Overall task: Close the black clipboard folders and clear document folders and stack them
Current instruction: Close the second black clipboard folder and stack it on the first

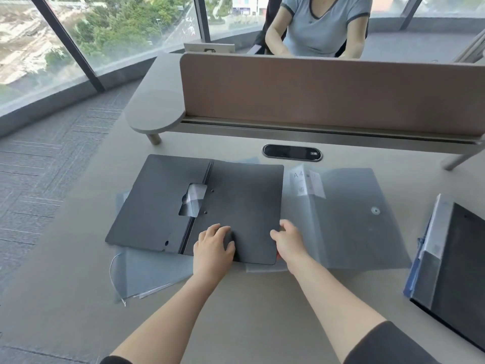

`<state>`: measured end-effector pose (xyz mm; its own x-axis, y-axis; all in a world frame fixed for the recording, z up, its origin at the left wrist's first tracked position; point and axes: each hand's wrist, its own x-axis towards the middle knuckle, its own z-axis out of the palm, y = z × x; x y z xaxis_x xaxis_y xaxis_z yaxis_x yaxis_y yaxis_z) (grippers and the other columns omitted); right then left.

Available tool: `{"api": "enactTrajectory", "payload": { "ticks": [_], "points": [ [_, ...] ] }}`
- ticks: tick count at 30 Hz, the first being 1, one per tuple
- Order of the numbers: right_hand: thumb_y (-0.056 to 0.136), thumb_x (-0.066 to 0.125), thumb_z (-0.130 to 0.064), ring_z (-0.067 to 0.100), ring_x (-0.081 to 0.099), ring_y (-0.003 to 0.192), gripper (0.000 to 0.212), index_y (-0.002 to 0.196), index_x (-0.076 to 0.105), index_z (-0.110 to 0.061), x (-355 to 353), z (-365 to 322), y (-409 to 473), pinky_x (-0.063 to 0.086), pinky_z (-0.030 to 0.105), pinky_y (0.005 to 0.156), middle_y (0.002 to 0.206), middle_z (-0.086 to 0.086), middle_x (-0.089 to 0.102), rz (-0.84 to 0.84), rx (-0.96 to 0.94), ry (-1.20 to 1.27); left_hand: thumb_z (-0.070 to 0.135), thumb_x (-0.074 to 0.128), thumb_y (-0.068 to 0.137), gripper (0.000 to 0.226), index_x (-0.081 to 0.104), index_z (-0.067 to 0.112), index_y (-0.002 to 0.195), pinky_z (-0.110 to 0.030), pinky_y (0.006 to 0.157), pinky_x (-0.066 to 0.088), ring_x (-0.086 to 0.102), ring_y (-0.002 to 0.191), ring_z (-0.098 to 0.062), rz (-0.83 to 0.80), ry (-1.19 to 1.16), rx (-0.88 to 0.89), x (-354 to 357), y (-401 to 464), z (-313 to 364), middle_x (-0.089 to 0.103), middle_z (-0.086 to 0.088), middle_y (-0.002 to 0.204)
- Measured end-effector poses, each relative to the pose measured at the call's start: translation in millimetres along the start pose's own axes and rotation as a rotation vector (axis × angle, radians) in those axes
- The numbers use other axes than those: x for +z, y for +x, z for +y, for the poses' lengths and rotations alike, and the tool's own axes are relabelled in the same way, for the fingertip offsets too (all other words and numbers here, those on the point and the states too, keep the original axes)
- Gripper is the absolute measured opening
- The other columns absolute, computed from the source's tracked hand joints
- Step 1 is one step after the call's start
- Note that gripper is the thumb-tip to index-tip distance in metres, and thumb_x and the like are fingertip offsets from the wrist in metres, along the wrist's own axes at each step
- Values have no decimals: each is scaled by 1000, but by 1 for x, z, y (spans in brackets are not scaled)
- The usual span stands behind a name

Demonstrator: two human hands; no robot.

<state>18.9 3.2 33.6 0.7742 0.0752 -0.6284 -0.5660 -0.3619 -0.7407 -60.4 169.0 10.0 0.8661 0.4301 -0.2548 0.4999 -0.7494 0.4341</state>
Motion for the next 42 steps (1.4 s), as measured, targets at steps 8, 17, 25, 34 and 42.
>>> {"api": "enactTrajectory", "payload": {
  "ticks": [8,17,25,34,42],
  "points": [
    [93,49,-7,37,58,105,24,109,61,-21,-32,-38,-25,48,33,84,117,18,65,-24,-222,30,33,58,91,45,53,19,134,-45,102,39,37,131,-33,223,-187,-137,-68,25,-12,43,-5,147],
    [96,48,-2,20,72,81,27,108,66,-18,-66,-56,-46,54,27,62,98,8,76,-135,-347,259,62,65,73,87,35,29,147,-42,110,39,49,130,-21,112,-729,-248,-128,27,4,48,7,142],
    [97,47,-1,30,70,98,31,117,65,-18,-82,-63,-49,56,47,84,112,14,73,-209,-398,383,35,75,77,48,62,28,123,-36,85,57,74,93,-17,-4,-993,-53,-159,14,41,72,0,112],
    [98,45,2,23,72,87,32,115,67,-14,-95,-65,-60,57,27,67,104,15,74,-218,-454,396,15,75,69,38,71,13,107,-43,83,58,73,93,-31,-144,-1146,33,-166,0,59,76,-13,107],
    [92,56,-11,24,66,91,27,107,70,-28,-112,-52,-56,57,29,81,97,7,72,96,-493,166,11,75,71,49,67,11,119,-52,94,53,68,106,-40,-247,-1252,0,-131,-1,70,71,-18,118]
  ]
}}
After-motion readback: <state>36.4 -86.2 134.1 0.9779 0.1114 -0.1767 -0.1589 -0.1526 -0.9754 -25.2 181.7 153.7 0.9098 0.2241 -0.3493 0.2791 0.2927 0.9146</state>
